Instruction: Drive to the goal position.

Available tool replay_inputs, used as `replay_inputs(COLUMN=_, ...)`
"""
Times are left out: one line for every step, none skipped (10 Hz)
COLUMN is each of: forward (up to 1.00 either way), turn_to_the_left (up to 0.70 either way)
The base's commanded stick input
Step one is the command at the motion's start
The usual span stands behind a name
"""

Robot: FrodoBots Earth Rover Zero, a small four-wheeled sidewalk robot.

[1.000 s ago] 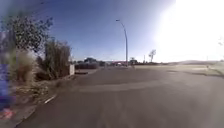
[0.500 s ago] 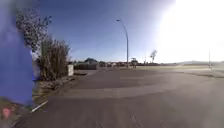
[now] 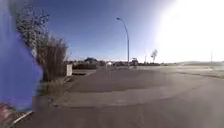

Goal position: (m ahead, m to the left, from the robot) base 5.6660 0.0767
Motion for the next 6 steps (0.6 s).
replay_inputs(forward=0.7, turn_to_the_left=0.0)
replay_inputs(forward=0.7, turn_to_the_left=0.0)
replay_inputs(forward=0.7, turn_to_the_left=0.0)
replay_inputs(forward=0.7, turn_to_the_left=0.0)
replay_inputs(forward=0.7, turn_to_the_left=0.0)
replay_inputs(forward=0.7, turn_to_the_left=0.0)
